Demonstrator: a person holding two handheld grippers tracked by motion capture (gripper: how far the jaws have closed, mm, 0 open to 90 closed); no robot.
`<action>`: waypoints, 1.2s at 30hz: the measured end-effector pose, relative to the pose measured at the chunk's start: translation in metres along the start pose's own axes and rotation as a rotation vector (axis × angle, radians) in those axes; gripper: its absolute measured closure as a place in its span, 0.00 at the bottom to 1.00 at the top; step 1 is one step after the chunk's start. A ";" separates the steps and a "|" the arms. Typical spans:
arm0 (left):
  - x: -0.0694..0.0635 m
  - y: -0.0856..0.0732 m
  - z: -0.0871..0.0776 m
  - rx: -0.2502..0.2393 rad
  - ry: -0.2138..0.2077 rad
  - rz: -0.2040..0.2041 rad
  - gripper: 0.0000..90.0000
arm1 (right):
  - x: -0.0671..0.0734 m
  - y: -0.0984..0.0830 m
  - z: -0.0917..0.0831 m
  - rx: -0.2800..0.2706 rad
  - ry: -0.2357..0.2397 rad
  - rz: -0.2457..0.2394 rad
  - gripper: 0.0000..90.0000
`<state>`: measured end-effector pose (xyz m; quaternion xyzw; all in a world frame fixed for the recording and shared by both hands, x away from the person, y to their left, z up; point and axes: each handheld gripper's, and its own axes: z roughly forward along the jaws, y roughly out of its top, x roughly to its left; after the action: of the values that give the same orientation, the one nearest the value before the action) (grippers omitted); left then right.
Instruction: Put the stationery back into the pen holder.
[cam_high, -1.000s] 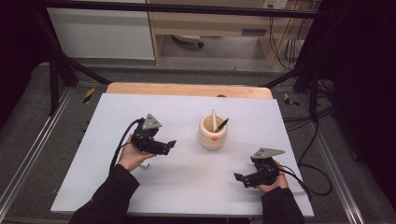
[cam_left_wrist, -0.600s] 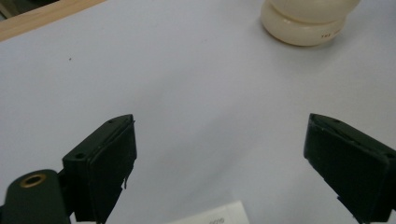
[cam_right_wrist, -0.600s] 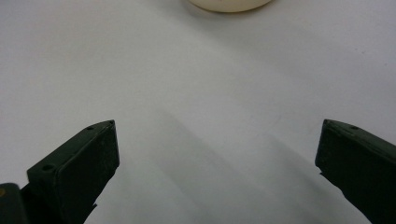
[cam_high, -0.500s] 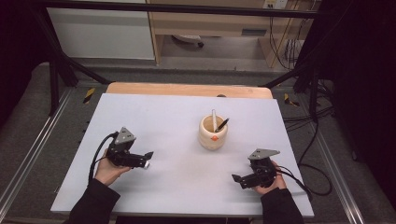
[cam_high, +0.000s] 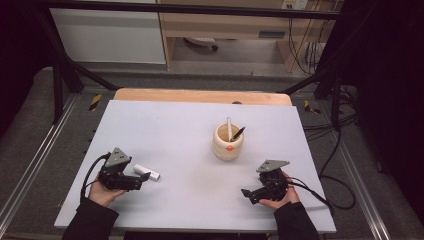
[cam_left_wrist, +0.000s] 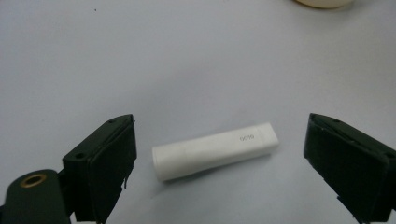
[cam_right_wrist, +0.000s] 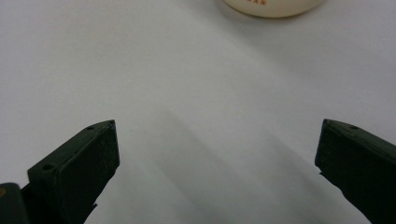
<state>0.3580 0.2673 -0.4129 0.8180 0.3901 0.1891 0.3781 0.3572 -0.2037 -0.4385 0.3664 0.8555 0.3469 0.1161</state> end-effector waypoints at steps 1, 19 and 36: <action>0.000 -0.003 -0.001 0.003 -0.003 0.000 0.11 | 0.002 0.001 0.001 0.002 0.005 -0.003 0.01; 0.008 -0.029 -0.011 0.005 -0.022 -0.005 0.11 | 0.053 0.049 0.032 0.003 0.115 -0.097 0.02; 0.012 -0.034 -0.007 0.036 -0.052 -0.014 0.11 | 0.104 0.123 0.088 -0.025 0.224 -0.159 0.10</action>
<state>0.3446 0.2939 -0.4338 0.8265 0.3893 0.1580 0.3747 0.3910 -0.0252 -0.4132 0.2549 0.8851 0.3859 0.0513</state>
